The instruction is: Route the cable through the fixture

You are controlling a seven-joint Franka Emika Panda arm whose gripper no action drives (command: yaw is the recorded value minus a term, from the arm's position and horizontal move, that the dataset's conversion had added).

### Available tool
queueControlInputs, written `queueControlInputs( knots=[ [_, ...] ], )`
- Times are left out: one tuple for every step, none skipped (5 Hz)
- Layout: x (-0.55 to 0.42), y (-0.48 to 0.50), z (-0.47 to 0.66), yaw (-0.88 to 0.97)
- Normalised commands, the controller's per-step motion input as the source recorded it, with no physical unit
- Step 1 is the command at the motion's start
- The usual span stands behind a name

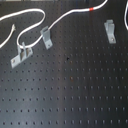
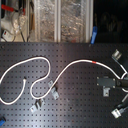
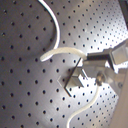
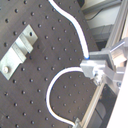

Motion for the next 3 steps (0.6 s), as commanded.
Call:
queueControlInputs(
  knots=[
    [-0.082,0.000,0.03,0.00],
    [-0.056,0.110,0.15,0.10],
    [-0.265,0.186,0.37,0.38]
  ],
)
